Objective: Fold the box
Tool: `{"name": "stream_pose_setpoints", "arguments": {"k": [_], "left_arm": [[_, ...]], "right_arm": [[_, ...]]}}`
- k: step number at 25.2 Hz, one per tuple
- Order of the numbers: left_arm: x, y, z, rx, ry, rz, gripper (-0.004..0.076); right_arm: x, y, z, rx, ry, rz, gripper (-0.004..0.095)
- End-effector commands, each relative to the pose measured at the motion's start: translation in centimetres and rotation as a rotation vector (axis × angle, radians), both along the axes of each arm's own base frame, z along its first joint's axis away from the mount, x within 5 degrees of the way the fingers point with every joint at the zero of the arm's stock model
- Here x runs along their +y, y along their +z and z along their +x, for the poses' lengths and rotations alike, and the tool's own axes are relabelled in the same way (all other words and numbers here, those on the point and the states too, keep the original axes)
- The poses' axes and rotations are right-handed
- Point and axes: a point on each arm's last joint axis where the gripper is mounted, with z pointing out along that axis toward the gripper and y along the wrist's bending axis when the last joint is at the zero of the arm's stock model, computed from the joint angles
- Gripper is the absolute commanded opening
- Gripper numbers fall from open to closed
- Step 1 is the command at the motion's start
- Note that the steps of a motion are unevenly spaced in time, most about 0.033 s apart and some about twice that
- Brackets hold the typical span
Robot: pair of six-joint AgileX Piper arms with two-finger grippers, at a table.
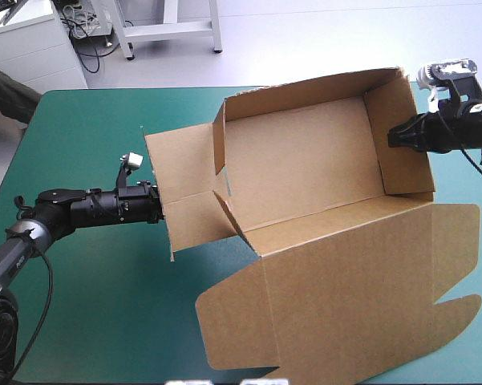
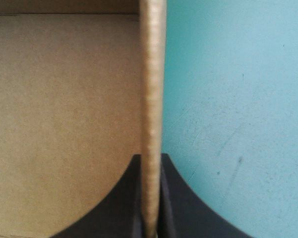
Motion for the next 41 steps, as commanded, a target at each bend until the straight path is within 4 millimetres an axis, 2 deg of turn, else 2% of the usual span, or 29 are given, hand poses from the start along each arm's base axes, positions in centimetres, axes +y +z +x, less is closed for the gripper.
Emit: {"name": "stream_pose_setpoints", "arguments": {"k": [1,3,10,13,18,22,31,35,41], "left_arm": [[-0.6,2.8,-1.0,-0.065,-0.074,-0.129,0.0465],[-0.6,3.5,-1.4,-0.092,-0.072,-0.133,0.0536],[-0.6,6.4,-3.0,-0.189,-0.055,-0.171,0.0542],[-0.7,7.8,-3.6,-0.229,-0.038,-0.213,0.0542],[-0.7,8.8,-4.6,-0.25,-0.042,-0.213,0.0542],[-0.7,9.9,-5.3,-0.293,-0.043,-0.219,0.0542],[-1.2,13.2,-6.0,-0.371,-0.07,-0.236,0.0559],[-1.4,14.0,-6.0,-0.372,-0.076,-0.244,0.0559],[-1.2,14.6,-5.5,-0.35,-0.026,-0.159,0.0559]], "right_arm": [[-0.1,1.7,-0.4,-0.092,-0.041,0.029,-0.0022],[-0.3,1.5,-0.1,-0.089,-0.052,0.011,-0.0022],[-0.3,1.3,0.5,-0.1,-0.085,0.019,-0.0021],[1.2,1.3,0.8,-0.103,-0.101,-0.004,-0.0021],[4.0,1.9,1.1,-0.167,-0.081,0.052,-0.0022],[5.7,1.9,1.1,-0.183,-0.084,0.021,-0.0021],[7.3,2.0,1.0,-0.203,-0.088,0.003,-0.0021],[7.6,1.9,0.9,-0.197,-0.094,0.008,-0.0021],[8.9,2.2,0.8,-0.235,-0.08,0.018,-0.0016]]}}
